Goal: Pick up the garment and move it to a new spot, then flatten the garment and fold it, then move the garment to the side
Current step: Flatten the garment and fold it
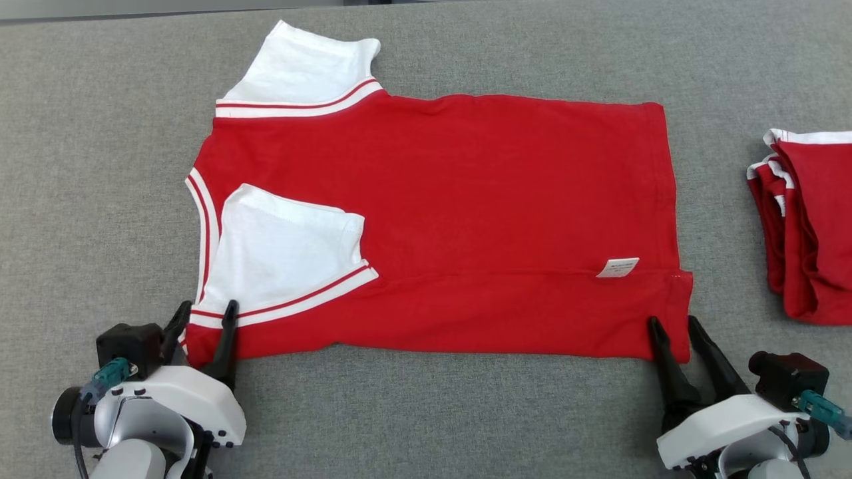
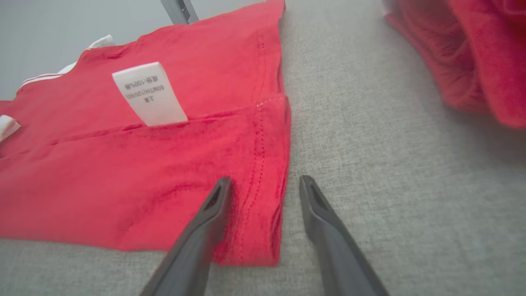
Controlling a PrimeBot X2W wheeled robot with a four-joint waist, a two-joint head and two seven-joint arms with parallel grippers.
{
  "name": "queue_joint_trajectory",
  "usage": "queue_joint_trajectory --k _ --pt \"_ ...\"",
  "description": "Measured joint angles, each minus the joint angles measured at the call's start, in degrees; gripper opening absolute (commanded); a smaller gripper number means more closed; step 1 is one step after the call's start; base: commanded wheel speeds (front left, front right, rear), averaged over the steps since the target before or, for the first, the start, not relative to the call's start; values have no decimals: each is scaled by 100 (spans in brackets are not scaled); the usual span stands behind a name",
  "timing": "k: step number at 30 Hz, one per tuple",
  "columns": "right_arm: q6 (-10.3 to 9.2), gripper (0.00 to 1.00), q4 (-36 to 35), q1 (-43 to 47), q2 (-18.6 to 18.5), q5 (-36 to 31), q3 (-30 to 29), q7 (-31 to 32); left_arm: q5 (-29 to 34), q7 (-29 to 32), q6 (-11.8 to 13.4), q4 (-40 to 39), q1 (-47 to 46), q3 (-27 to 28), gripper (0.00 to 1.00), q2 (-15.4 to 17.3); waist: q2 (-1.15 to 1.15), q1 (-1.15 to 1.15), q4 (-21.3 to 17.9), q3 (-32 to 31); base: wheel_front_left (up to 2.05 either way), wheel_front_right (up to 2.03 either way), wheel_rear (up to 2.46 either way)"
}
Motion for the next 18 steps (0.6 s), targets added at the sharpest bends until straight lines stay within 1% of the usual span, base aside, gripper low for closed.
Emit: queue_joint_trajectory --k 1,2,4,11,15,18 --pt "0 0 8 -14 -10 30 30 15 -75 54 -15 -3 -20 19 2 -15 0 0 0 0 0 0 0" --pt "0 0 10 -29 -13 83 70 54 -133 121 -48 -5 -38 18 0 -20 0 0 -1 1 0 0 0" --pt "1 0 4 -34 -18 144 119 59 -229 208 -101 -43 -46 16 0 -42 0 0 1 -4 0 0 0" --pt "7 0 -304 43 -118 291 83 191 -278 299 -46 -415 135 36 0 9 0 0 12 -83 0 0 0" --pt "7 0 -705 341 -227 292 -41 461 -278 464 102 -961 497 47 0 114 0 0 34 -193 0 0 0" --pt "8 0 -985 675 -247 252 -148 724 -278 658 272 -1471 910 36 0 142 0 0 62 -274 0 0 0"
